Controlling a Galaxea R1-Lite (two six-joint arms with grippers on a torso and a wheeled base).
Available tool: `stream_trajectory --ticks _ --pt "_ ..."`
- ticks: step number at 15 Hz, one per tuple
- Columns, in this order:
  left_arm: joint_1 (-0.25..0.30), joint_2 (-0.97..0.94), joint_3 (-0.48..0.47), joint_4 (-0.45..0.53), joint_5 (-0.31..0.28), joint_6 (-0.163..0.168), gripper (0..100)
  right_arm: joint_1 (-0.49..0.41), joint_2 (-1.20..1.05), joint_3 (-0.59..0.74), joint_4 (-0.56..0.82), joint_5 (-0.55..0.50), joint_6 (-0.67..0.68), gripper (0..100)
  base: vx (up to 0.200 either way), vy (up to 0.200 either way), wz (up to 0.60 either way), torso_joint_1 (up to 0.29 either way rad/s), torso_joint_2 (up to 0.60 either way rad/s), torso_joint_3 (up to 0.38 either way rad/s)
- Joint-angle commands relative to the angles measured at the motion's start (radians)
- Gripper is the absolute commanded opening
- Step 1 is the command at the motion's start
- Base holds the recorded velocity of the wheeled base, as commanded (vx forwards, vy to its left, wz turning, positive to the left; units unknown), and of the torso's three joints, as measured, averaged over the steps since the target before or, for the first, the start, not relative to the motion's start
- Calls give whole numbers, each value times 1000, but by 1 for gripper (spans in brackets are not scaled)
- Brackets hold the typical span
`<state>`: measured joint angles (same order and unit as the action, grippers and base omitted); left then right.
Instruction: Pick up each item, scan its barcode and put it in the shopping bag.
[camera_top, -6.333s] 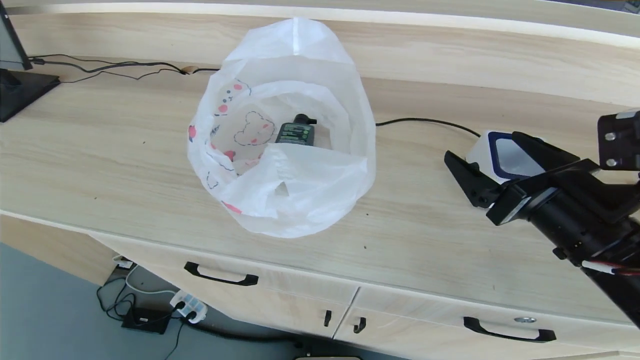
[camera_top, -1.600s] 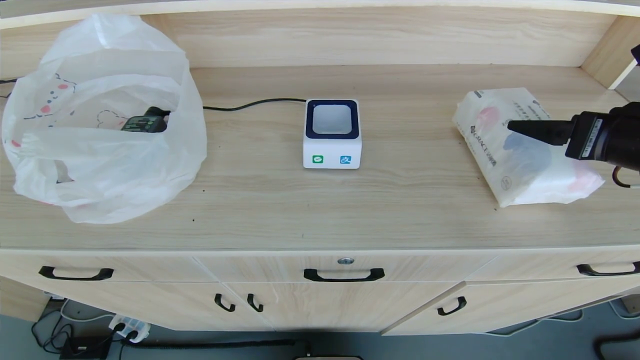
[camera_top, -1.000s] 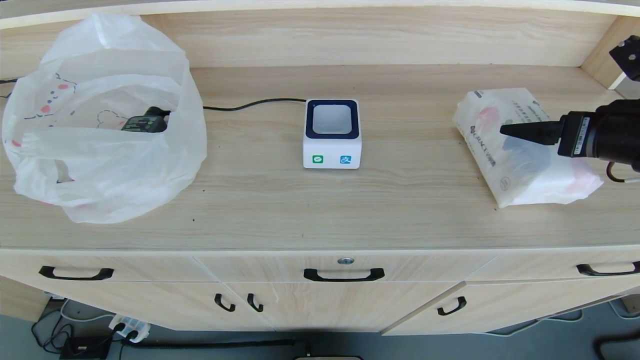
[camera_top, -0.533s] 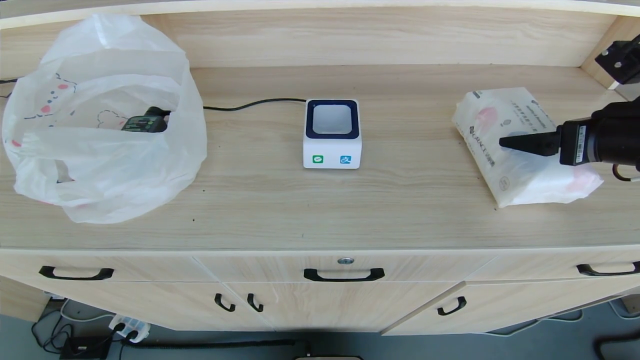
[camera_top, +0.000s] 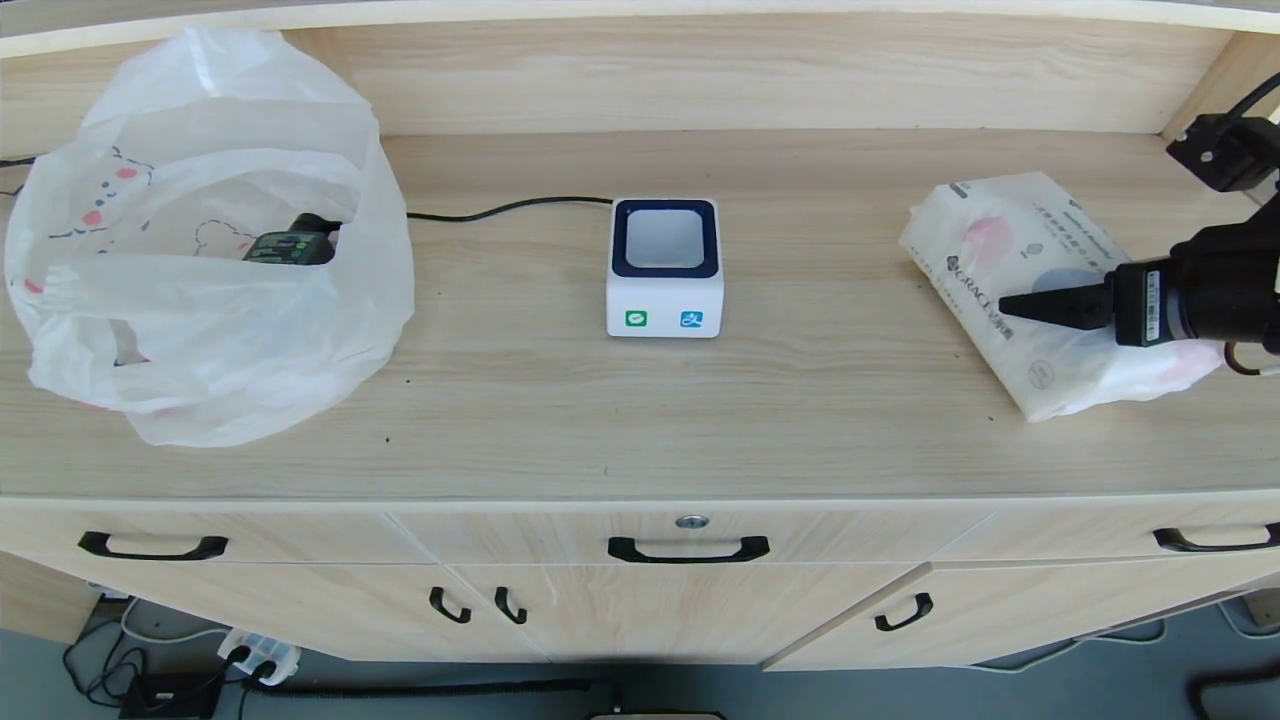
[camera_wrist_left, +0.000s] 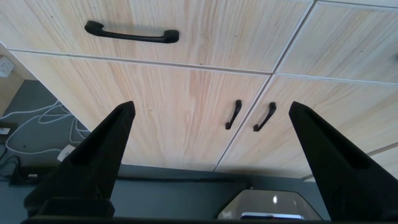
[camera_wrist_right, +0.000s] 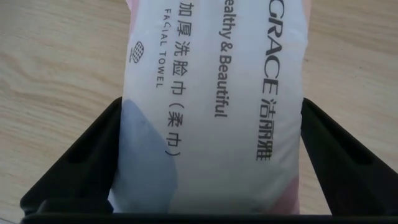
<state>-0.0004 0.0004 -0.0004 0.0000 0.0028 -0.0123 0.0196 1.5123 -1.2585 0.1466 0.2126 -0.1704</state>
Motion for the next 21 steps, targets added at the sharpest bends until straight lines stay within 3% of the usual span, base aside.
stream_trajectory --ticks 1,13,14,21 --pt "-1 0 0 0 0 0 100 10 26 -44 39 1 -1 100 0 0 0 0 0 0" --pt "0 0 0 -2 0 -1 100 19 32 -41 -9 -30 22 100 0 0 0 0 0 0" --pt "0 0 0 -2 0 -1 100 19 26 -32 -16 -28 3 0 0 0 0 0 0 0" --pt "0 0 0 -2 0 -1 100 66 -1 -15 -38 -28 6 0 0 0 0 0 0 0"
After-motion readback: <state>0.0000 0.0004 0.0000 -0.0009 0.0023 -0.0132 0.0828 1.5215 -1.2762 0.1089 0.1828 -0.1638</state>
